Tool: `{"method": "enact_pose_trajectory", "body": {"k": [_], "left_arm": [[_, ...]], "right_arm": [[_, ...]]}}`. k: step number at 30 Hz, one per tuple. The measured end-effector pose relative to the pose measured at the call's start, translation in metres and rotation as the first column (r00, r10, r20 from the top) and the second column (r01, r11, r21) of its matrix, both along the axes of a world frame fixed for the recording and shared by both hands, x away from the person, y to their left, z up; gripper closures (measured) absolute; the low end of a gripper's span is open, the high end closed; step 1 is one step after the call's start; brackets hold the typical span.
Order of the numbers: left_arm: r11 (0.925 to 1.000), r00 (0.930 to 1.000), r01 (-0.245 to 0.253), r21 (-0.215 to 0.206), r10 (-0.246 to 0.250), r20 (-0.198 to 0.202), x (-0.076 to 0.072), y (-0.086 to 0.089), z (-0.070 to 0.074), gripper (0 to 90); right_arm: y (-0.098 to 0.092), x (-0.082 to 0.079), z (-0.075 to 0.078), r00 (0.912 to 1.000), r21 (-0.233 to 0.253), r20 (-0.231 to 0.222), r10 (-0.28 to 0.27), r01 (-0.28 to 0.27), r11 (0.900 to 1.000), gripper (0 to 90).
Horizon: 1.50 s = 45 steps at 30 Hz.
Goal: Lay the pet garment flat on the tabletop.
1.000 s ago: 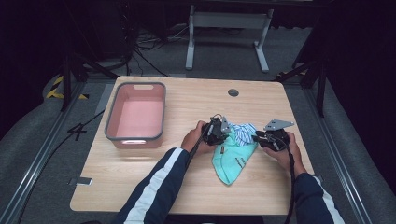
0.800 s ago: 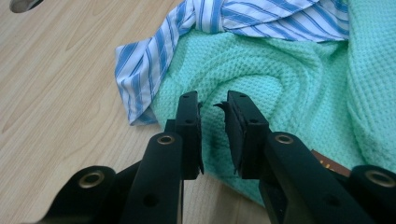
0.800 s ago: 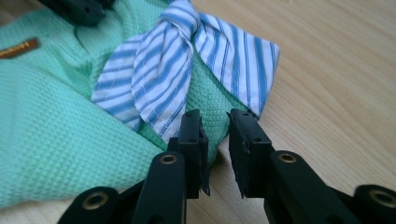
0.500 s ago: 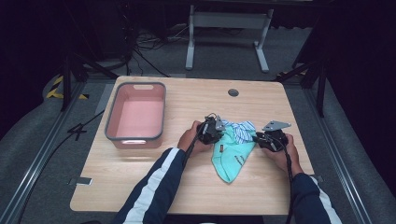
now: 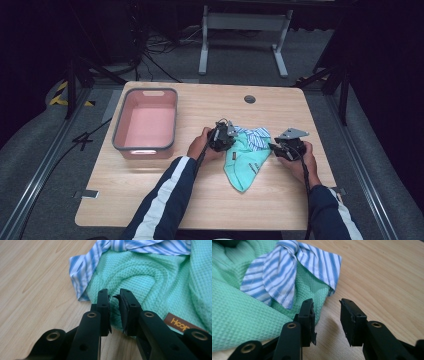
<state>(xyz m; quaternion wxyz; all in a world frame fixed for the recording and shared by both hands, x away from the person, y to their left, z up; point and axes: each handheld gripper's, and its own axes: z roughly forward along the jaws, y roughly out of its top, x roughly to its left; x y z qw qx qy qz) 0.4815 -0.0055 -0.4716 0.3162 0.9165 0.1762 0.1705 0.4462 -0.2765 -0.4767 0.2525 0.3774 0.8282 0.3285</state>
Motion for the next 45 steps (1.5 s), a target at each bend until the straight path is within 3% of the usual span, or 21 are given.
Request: {"method": "enact_pose_trajectory", "body": {"k": [5, 10, 16, 17, 21, 28, 33, 37, 38, 42, 43, 45], "left_arm": [[0.9993, 0.9999, 0.008, -0.036, -0.008, 0.013, -0.007, 0.003, 0.009, 76.1], [0.9983, 0.9989, 0.045, -0.038, -0.044, 0.017, -0.016, 0.006, 0.018, 76.2], [0.9963, 0.9965, 0.083, -0.022, -0.083, 0.017, -0.029, 0.008, 0.021, 76.2], [0.995, 0.995, 0.098, -0.018, -0.097, 0.021, -0.032, 0.01, 0.021, 76.2], [0.994, 0.994, 0.109, -0.006, -0.109, 0.009, -0.034, 0.012, 0.019, 76.9], [0.994, 0.9937, 0.109, 0.009, -0.108, -0.03, -0.037, 0.016, 0.003, 77.8], [0.9954, 0.9949, 0.092, -0.027, -0.093, -0.039, -0.039, 0.02, -0.001, 78.1], [0.9951, 0.9953, 0.095, -0.028, -0.095, -0.019, -0.043, 0.023, -0.002, 78.3], [0.9956, 0.9966, 0.077, -0.054, -0.079, -0.024, -0.046, 0.025, -0.004, 78.3], [0.9951, 0.9972, 0.067, -0.073, -0.069, -0.028, -0.047, 0.029, -0.006, 77.2], [0.993, 0.9981, 0.041, -0.111, -0.046, -0.042, -0.047, 0.032, -0.008, 76.4], [0.9912, 0.9978, 0.035, -0.128, -0.042, -0.052, -0.047, 0.034, -0.009, 76.4]], "right_arm": [[-0.003, -0.005, 0.012, 0.9997, 0.031, 0.023, 0.01, -0.011, 0.999, 64.0], [-0.004, -0.014, 0.026, 0.9983, 0.06, 0.04, 0.042, -0.044, 0.997, 65.1], [0.012, -0.027, 0.041, 0.9896, 0.096, 0.054, 0.133, -0.138, 0.986, 65.4], [0.022, -0.031, 0.043, 0.9837, 0.098, 0.05, 0.172, -0.177, 0.979, 65.4], [0.038, -0.037, 0.042, 0.9738, 0.093, 0.035, 0.225, -0.227, 0.969, 65.3], [0.085, -0.052, 0.029, 0.9369, 0.06, -0.006, 0.35, -0.349, 0.935, 65.3], [0.108, -0.055, 0.013, 0.9184, 0.025, -0.05, 0.393, -0.392, 0.92, 65.0], [0.115, -0.054, 0.004, 0.9187, 0.003, -0.07, 0.389, -0.389, 0.921, 65.3], [0.114, -0.053, 0.004, 0.9211, 0.016, -0.075, 0.382, -0.382, 0.924, 65.5], [0.112, -0.053, 0.004, 0.9214, 0.024, -0.078, 0.381, -0.38, 0.925, 64.8], [0.112, -0.053, 0.005, 0.922, 0.027, -0.08, 0.379, -0.378, 0.926, 64.2], [0.111, -0.053, 0.005, 0.9222, 0.024, -0.074, 0.38, -0.379, 0.925, 63.8]]}}
